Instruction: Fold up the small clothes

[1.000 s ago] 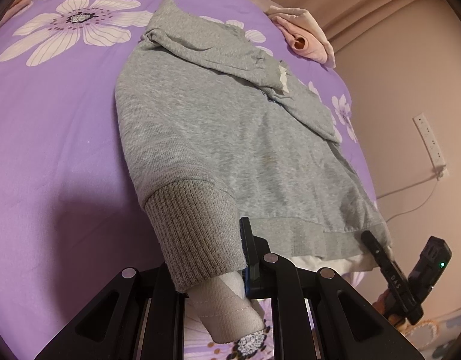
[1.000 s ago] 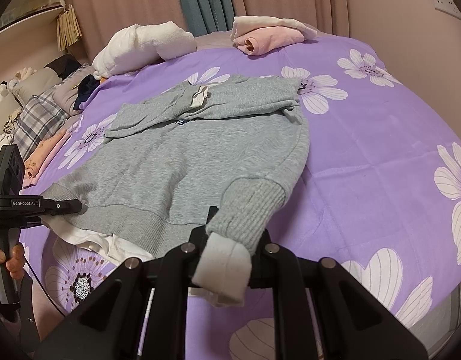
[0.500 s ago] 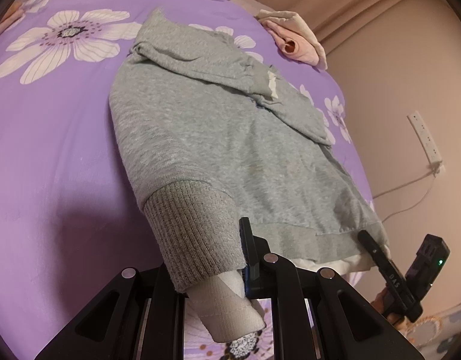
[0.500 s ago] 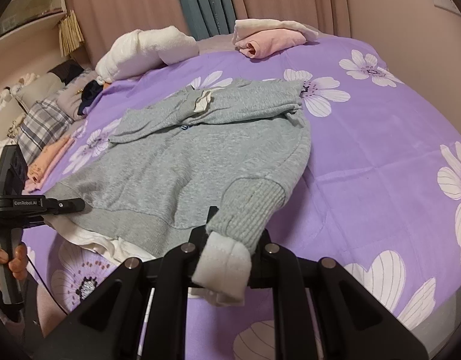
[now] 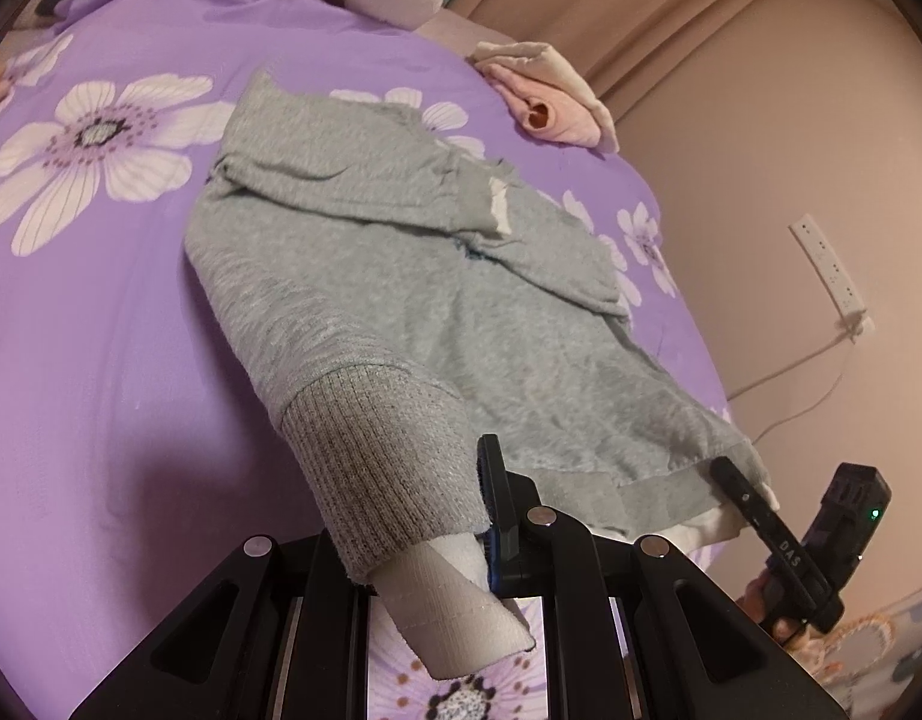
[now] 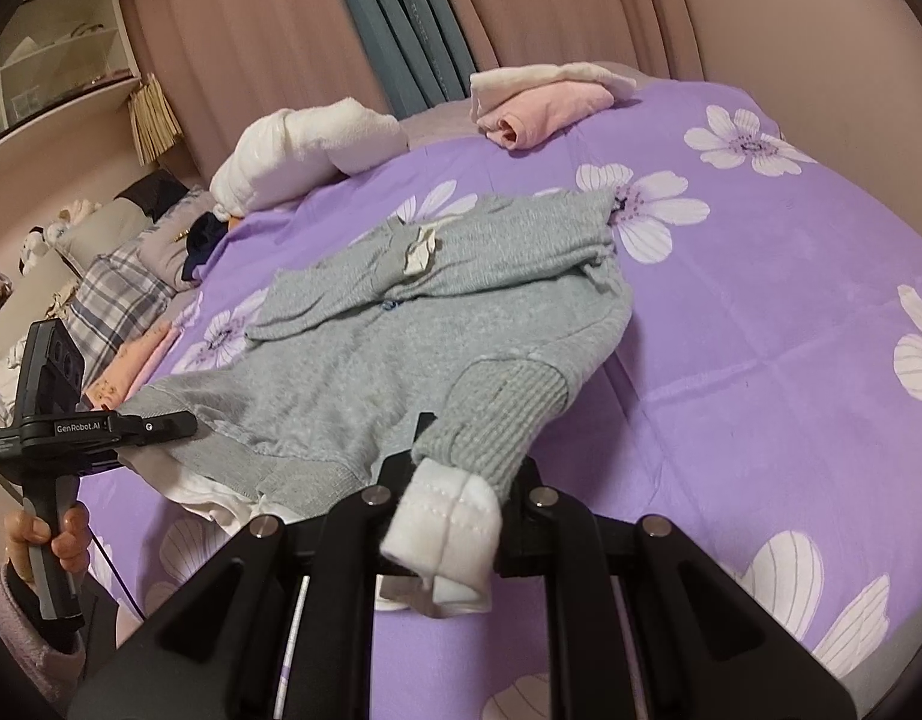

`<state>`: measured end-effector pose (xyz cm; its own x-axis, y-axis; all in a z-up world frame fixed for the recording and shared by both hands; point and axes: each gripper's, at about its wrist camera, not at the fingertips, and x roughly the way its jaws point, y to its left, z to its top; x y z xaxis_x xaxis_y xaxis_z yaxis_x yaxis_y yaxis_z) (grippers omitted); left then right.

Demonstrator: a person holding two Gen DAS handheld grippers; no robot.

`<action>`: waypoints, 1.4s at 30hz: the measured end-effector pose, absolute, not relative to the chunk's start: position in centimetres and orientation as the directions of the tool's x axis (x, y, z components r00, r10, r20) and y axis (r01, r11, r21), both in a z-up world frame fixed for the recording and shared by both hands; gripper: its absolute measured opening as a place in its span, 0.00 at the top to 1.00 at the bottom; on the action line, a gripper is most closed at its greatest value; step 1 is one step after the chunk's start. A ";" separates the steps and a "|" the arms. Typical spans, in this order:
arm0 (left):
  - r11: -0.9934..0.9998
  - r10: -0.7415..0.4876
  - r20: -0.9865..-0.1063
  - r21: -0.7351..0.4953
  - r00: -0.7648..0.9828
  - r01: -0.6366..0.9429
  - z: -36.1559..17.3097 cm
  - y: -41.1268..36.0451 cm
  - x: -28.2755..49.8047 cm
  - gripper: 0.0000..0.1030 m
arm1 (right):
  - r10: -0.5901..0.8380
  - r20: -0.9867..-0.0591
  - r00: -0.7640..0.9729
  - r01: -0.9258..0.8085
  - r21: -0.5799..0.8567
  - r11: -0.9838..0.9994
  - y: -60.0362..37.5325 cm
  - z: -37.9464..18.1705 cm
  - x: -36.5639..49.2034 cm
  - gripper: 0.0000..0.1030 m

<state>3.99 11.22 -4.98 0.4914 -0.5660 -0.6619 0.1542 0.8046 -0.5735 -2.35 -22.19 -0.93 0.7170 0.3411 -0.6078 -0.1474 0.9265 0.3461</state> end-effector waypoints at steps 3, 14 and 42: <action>0.806 -0.565 -0.654 -0.568 0.503 0.166 -4.3 11.3 4.2 0.88 | 0.341 -0.591 0.731 -0.151 0.347 0.926 -22.4 -0.4 -1.9 0.86; 0.810 -0.562 -0.625 -0.549 0.542 0.207 -1.9 11.1 5.5 0.88 | 0.330 -0.541 0.774 -0.165 0.330 0.929 -22.9 1.6 0.0 0.86; 0.811 -0.547 -0.557 -0.537 0.625 0.232 2.2 10.7 12.0 0.88 | 0.273 -0.481 0.833 -0.154 0.272 0.950 -23.6 4.7 7.2 0.86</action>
<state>11.95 10.70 2.20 0.6246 -0.5475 -0.5569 0.2319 0.8110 -0.5372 7.24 -23.64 4.74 0.8330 0.2732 -0.4812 -0.1543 0.9498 0.2721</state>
